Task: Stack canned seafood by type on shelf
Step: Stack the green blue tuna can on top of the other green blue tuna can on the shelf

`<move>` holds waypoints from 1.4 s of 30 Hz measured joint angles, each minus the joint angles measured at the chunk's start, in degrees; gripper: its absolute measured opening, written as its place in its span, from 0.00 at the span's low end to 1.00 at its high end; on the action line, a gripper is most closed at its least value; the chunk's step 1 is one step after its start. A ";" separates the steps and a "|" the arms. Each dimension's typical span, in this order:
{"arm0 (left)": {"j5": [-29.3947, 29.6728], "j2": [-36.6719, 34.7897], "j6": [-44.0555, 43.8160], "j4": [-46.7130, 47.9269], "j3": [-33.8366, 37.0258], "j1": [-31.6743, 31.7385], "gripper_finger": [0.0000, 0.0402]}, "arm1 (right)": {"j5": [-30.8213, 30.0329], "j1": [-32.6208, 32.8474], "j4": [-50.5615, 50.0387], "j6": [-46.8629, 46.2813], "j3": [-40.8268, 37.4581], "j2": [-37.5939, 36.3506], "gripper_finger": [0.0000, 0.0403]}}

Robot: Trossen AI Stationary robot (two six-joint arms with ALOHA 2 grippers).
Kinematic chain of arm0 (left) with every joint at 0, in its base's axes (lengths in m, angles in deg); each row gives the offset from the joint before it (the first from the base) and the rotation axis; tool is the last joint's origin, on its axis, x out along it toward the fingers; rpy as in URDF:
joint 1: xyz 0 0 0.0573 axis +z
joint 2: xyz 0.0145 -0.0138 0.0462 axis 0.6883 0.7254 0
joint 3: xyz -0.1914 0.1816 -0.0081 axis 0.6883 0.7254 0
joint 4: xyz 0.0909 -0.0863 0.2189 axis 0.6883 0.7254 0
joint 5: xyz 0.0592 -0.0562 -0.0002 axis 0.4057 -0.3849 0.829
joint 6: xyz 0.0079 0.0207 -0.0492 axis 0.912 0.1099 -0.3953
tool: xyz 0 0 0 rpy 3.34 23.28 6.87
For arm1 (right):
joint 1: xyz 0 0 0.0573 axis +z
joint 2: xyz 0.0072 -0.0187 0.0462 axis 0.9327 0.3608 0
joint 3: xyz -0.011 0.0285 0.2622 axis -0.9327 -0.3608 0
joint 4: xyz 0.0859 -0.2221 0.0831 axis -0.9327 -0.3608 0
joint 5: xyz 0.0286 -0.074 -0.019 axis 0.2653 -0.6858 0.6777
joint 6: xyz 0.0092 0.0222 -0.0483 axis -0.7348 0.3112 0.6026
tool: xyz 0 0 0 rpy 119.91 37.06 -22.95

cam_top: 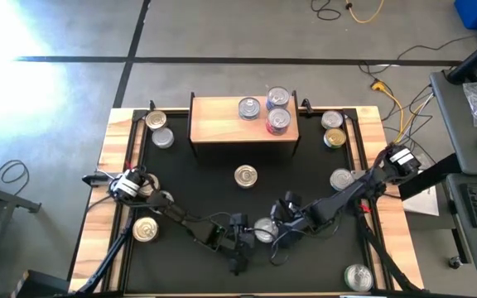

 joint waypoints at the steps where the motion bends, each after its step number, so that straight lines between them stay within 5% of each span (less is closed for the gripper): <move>1: 0.71 0.00 -0.05 0.86 -0.02 0.00 0.84 | 0.35 -0.10 0.00 0.00 0.00 0.00 0.03; 12: 11.02 -0.79 -3.23 9.68 -0.22 -0.65 0.84 | 4.80 2.84 -6.71 -3.73 0.63 -0.71 0.03; 19: 11.45 -1.03 -1.80 10.66 -0.22 -0.48 0.85 | 4.64 4.95 -6.24 -5.00 0.63 -0.20 0.03; 25: 2.92 -0.84 3.75 6.05 -0.18 2.42 0.86 | 4.40 4.23 -2.60 -2.77 0.63 -0.15 0.03; 32: 0.41 -0.40 6.88 2.23 -0.09 3.43 0.87 | -0.29 2.63 0.62 0.92 0.63 -0.15 0.03; 38: -8.25 1.81 4.52 -5.11 -0.11 3.66 0.88 | -0.50 0.97 0.47 1.35 0.63 -0.15 0.03; 42: -8.86 2.40 1.95 -4.45 -0.30 4.43 0.92 | -0.48 1.01 0.32 2.49 0.61 -0.15 0.03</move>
